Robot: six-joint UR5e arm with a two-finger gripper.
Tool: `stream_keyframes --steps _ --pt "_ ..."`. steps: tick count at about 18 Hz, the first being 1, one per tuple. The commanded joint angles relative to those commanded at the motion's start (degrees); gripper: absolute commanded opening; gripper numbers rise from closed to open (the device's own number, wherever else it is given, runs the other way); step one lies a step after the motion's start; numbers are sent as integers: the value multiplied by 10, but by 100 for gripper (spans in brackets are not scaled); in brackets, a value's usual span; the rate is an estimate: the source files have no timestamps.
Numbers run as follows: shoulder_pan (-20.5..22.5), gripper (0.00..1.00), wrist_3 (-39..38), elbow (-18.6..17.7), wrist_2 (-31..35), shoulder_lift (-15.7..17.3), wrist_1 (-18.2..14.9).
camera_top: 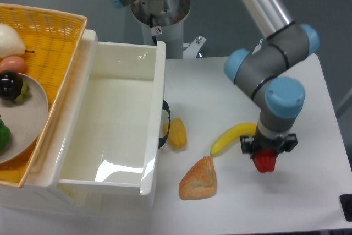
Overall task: Pick up the red pepper
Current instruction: 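Close the gripper on the red pepper and lift it slightly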
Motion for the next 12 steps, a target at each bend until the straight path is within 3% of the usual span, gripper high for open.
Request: stream_keyframes --steps 8,12 --pt "23 10 181 9 3 60 -101" --pt "35 10 247 11 2 63 -119"
